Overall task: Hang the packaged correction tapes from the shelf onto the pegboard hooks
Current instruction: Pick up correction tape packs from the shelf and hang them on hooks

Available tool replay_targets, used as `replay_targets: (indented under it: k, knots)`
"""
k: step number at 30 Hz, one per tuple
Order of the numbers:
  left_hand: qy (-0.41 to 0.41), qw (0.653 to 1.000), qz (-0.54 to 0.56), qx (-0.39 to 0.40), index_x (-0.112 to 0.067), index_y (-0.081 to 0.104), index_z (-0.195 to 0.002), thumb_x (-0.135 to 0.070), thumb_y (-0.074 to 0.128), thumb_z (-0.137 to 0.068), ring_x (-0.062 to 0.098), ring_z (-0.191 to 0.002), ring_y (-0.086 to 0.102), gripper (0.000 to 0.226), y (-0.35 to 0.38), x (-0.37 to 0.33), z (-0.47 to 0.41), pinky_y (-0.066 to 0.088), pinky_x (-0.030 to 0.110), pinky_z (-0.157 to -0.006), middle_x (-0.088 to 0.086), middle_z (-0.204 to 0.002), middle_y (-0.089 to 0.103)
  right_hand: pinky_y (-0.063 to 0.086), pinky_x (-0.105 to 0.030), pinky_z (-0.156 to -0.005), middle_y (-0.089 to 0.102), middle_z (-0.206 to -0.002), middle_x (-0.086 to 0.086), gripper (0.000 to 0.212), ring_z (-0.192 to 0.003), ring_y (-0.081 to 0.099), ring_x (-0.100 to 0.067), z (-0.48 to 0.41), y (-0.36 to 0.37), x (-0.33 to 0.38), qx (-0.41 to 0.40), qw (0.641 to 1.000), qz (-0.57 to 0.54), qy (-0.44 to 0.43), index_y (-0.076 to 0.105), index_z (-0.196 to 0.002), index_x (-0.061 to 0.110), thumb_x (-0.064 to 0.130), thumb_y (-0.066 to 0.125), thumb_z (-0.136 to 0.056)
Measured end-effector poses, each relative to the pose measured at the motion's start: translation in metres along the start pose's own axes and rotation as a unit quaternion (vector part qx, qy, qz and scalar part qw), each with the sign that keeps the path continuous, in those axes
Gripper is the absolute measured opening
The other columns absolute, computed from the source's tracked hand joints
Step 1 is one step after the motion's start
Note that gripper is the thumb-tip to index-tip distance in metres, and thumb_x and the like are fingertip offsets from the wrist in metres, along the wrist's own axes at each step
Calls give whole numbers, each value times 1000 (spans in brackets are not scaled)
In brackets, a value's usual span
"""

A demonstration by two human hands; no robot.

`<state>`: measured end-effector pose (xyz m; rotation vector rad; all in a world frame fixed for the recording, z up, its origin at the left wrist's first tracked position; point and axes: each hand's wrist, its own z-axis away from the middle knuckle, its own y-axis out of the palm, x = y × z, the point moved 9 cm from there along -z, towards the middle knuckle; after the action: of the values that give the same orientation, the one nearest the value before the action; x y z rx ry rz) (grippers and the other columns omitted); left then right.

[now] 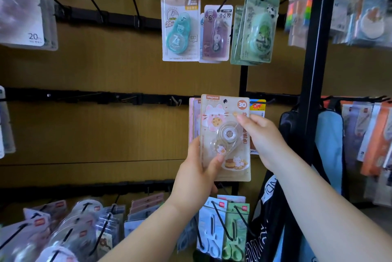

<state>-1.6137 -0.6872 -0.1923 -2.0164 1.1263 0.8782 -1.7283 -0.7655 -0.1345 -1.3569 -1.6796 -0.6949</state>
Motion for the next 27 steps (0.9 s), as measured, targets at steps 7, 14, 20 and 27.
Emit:
replay_targets:
  k: [7,14,20,27]
  knots:
    - [-1,1000,-13,-15,-29,36,-123,-34,49,-90,2,-55,54,36,4,5,-4,46,17,-54,-22,-96,59,50,-42,-91,68,-99,-4,16,-99,63,-24,-4,-1,-7,-3,999,-7,36,64,-81,21,27,52,-90]
    - [-59,997,-36,-26,-21,29,-135,-40,47,-89,7,-46,50,52,-4,30,-11,45,17,-43,-13,-94,61,48,-46,-96,65,-111,-20,27,-106,60,-35,-11,5,-21,-29,998,45,46,64,-85,9,32,51,-90]
    - [-112,992,-44,-25,-17,28,-134,-37,44,-92,10,-58,56,49,-3,57,-31,38,8,-35,1,-101,58,35,-27,-63,58,-84,-21,43,-78,50,-24,-30,11,-23,-48,993,103,15,57,-98,-10,31,47,-92]
    - [-122,989,-64,-43,-19,17,-142,-41,43,-92,9,-52,55,60,-9,77,-48,43,14,-41,5,-116,58,38,-24,-60,51,-79,-2,25,-73,47,-14,-43,20,-34,-61,989,135,5,56,-92,8,30,43,-94]
